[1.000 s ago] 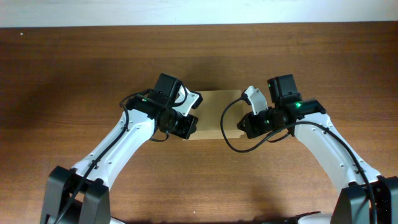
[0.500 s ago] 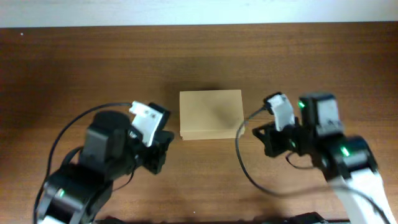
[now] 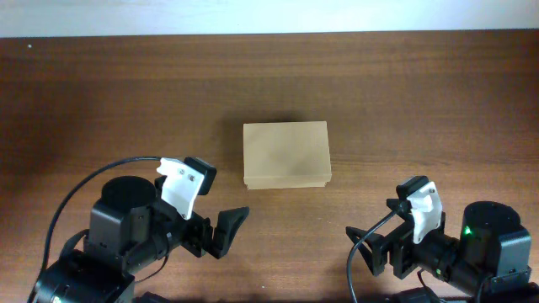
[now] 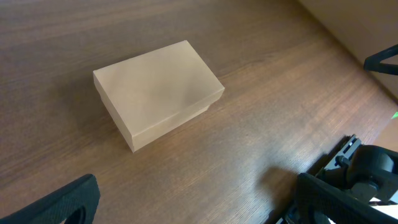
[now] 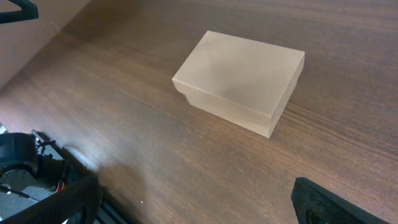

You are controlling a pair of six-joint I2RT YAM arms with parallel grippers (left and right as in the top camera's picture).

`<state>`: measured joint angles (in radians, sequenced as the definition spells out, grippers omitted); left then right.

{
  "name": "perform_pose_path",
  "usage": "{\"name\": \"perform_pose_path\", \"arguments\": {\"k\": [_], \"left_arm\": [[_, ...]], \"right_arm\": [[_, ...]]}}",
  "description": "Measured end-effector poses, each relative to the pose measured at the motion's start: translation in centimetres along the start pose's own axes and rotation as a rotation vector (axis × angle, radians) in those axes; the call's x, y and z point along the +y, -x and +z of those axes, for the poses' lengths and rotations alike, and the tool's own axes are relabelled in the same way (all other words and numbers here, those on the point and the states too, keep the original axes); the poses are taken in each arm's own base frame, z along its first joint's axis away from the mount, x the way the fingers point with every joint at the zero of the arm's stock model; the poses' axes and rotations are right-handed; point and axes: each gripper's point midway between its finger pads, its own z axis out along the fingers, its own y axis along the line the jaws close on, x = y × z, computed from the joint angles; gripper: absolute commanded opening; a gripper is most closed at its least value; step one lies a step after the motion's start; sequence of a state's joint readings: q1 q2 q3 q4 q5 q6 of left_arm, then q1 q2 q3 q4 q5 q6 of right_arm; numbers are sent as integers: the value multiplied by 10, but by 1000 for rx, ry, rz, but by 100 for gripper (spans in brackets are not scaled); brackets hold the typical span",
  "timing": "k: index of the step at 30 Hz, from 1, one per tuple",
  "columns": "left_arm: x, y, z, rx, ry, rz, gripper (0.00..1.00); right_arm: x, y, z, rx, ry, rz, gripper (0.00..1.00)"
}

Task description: Pack container

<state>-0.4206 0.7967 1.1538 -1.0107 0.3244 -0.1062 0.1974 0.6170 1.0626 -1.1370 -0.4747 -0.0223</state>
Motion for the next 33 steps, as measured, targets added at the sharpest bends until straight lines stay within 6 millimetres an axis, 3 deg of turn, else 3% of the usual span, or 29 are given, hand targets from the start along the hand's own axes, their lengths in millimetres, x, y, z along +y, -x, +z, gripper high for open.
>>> {"name": "perform_pose_path", "arguments": {"k": [8, 14, 17, 23, 33], "left_arm": [[1, -2, -3, 0, 5, -3, 100], [17, -10, -63, -194, 168, 36, 100], [25, -30, -74, -251, 238, 108, 100], [68, -64, -40, -336, 374, 129, 99], [108, -115, 32, -339, 383, 126, 99]], "right_arm": [[0, 0, 0, 0, 0, 0, 99], [0, 0, 0, 1, 0, 0, 99], [0, 0, 0, 2, 0, 1, 99], [0, 0, 0, 2, 0, 2, 99], [0, 0, 0, 2, 0, 1, 99]]}}
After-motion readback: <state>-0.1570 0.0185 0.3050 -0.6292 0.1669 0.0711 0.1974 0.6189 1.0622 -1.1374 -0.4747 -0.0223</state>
